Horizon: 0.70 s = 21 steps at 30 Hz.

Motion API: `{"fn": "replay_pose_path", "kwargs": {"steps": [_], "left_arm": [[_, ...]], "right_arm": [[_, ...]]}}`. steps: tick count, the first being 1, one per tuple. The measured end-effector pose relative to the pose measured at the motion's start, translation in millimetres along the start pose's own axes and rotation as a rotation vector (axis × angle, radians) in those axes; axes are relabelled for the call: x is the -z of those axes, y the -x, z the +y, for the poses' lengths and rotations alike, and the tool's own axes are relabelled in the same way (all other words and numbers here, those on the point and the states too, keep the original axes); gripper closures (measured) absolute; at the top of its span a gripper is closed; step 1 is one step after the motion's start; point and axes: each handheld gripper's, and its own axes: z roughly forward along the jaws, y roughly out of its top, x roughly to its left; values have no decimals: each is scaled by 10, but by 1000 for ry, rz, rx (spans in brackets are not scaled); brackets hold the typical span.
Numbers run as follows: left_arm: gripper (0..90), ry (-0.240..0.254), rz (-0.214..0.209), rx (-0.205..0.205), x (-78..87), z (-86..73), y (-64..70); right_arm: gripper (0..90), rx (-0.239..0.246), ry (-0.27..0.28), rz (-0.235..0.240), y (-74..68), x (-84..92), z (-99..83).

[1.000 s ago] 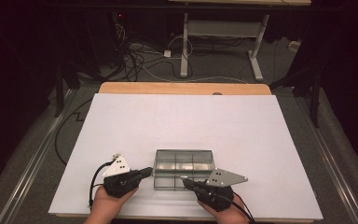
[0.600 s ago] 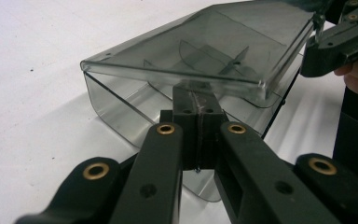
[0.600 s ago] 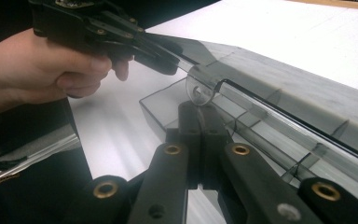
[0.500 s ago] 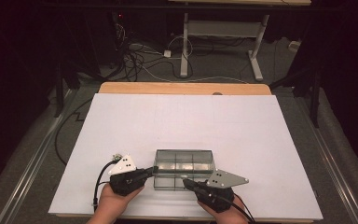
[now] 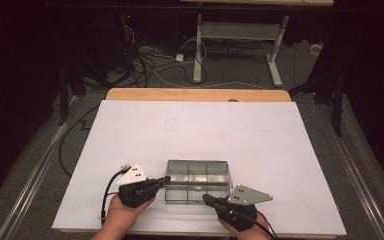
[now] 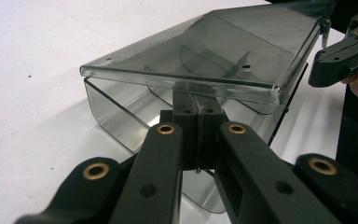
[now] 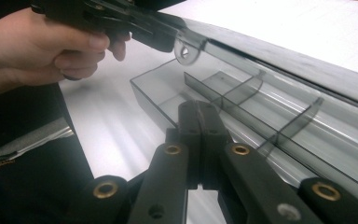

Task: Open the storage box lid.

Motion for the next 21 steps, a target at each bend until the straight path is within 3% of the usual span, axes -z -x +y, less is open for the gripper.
{"fn": "replay_pose_path", "kwargs": {"steps": [14,21], "left_arm": [[877,20,-2,-1,23,26,-18],[877,36,-3,22,-5,42,-70]], "right_arm": [[900,-31,-12,-83,158,161,-106],[900,-63,-11,-140,269,263,-147]]}}
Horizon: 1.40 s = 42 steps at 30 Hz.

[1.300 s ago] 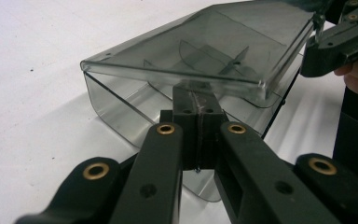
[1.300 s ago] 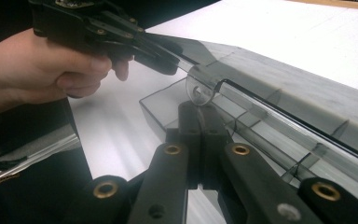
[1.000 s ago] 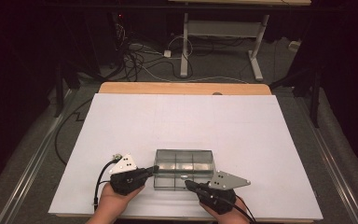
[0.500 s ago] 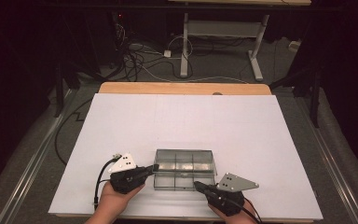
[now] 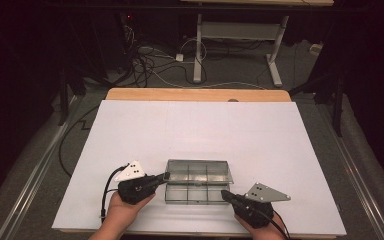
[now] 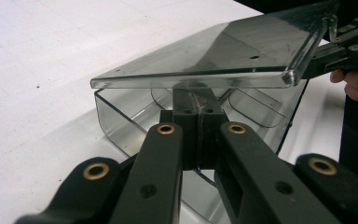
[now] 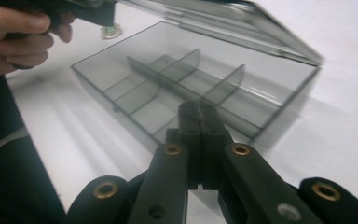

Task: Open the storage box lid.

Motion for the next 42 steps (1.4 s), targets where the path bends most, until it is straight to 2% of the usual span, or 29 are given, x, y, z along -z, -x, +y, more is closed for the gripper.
{"fn": "replay_pose_path", "kwargs": {"steps": [6,7,16,23,31,34,42], "left_arm": [[877,-18,8,-2,-24,-2,-8],[877,-16,6,3,-17,-3,-3],[877,-22,17,0,-23,-8,13],[877,-16,29,18,-41,3,-33],[877,-20,28,6,-49,22,-70],[877,-27,32,-11,-52,30,-79],[876,-17,23,-8,-116,125,-82]], "right_arm": [[900,-26,24,-48,146,82,3],[900,-34,30,-61,204,106,7],[900,-24,44,-139,421,128,57],[900,-35,56,-145,532,80,99],[900,-34,63,-179,598,-38,130],[900,-33,63,-187,629,-96,153],[900,-14,102,-188,705,-170,365]]}}
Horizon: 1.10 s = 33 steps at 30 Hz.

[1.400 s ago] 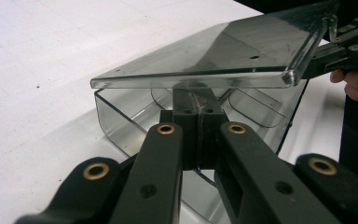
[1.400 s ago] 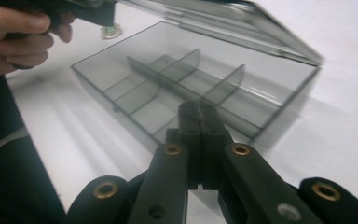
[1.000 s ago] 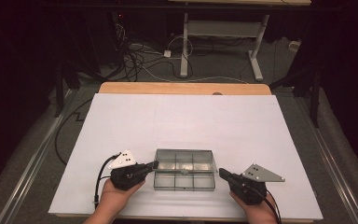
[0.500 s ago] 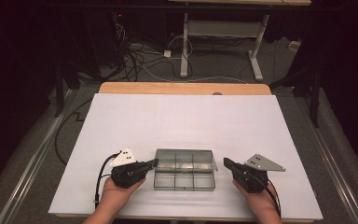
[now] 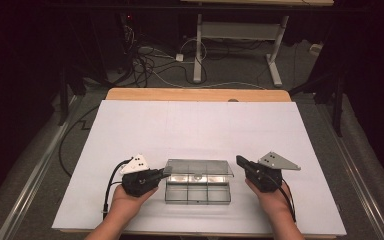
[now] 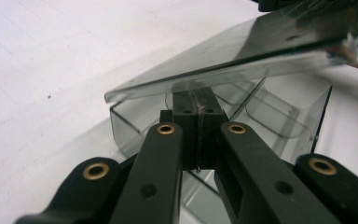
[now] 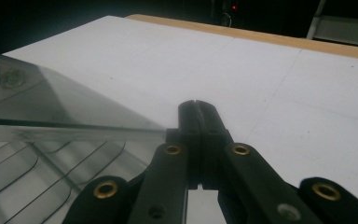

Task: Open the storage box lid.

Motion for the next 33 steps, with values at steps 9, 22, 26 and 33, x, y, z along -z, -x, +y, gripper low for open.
{"fn": "replay_pose_path", "kwargs": {"steps": [9,22,26,33], "left_arm": [[877,22,15,7,-11,87,-38],[877,19,31,8,28,183,-59],[877,28,45,14,46,208,-74],[877,22,53,5,-7,220,-103]], "right_arm": [[900,-18,5,6,21,-107,171],[900,-30,15,24,-17,-245,275],[900,-13,13,33,-36,-256,287],[900,4,27,51,-59,-296,329]]}}
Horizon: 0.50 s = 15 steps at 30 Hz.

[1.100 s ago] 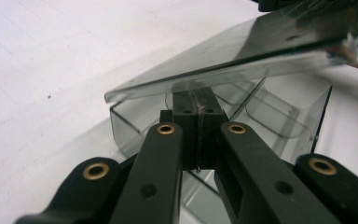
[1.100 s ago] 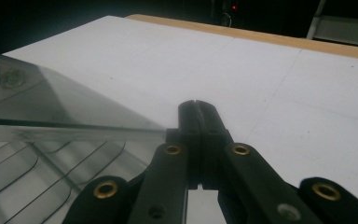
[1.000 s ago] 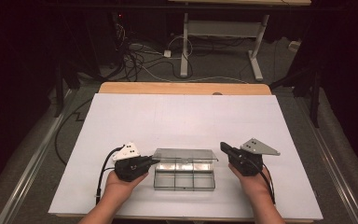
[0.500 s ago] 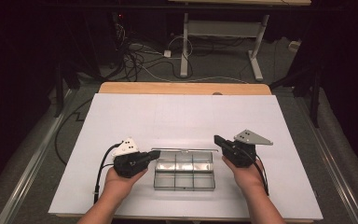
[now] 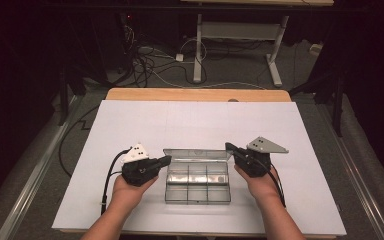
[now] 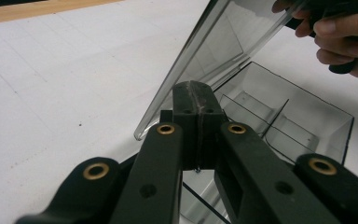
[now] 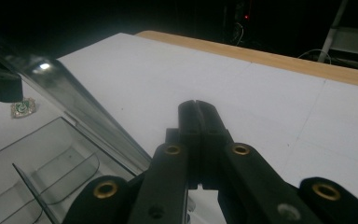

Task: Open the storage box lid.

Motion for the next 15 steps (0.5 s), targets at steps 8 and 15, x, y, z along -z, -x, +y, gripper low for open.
{"fn": "replay_pose_path", "kwargs": {"steps": [8,15], "left_arm": [[877,9,2,4,-49,8,-72],[877,16,6,16,-90,1,-123]], "right_arm": [[900,-12,13,2,25,-76,34],[900,-18,10,0,86,-141,43]]}}
